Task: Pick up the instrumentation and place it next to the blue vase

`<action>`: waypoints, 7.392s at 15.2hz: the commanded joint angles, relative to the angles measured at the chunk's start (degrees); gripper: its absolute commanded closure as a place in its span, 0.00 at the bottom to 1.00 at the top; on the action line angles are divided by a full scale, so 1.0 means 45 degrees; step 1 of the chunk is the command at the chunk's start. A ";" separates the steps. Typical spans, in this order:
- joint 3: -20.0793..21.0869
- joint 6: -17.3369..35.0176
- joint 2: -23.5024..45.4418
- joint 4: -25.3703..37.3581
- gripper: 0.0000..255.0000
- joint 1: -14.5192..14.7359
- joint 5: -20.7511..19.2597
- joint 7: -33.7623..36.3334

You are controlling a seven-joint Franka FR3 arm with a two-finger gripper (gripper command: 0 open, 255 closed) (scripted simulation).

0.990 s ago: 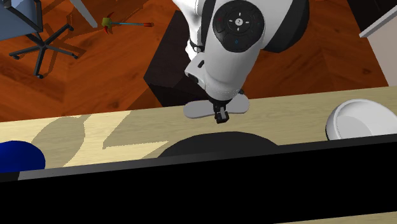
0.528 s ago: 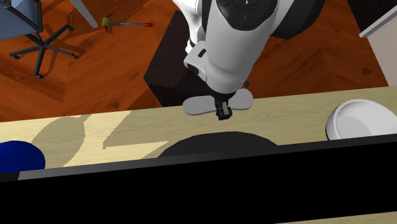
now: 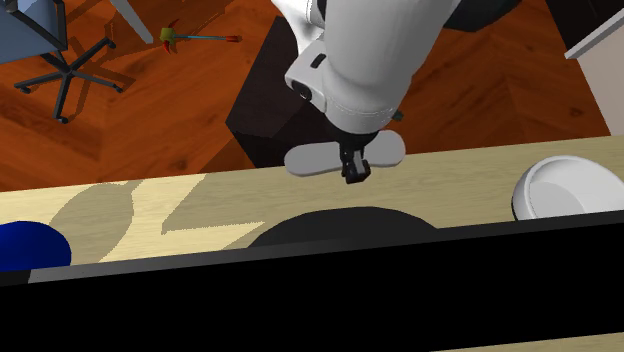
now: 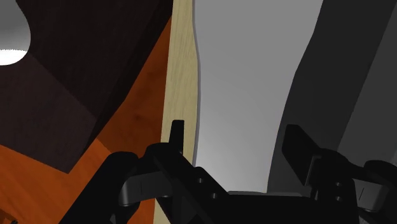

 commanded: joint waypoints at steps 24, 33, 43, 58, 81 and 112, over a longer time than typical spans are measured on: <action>-0.2893 -0.1544 0.1736 0.2792 1.00 -0.1614 -0.1835 -0.3422; -0.4308 -0.1449 0.3954 0.4762 1.00 -0.2607 -0.2672 -0.5554; -0.5506 -0.1947 0.7324 0.8562 1.00 -0.3629 -0.3107 -0.7673; -0.5905 -0.0738 0.8987 0.8999 1.00 -0.4123 -0.3121 -0.8587; -0.5905 0.3055 0.9486 0.5704 1.00 -0.4118 -0.3111 -0.8645; -0.5911 0.3824 0.9765 0.5214 0.00 -0.4130 -0.3109 -0.8676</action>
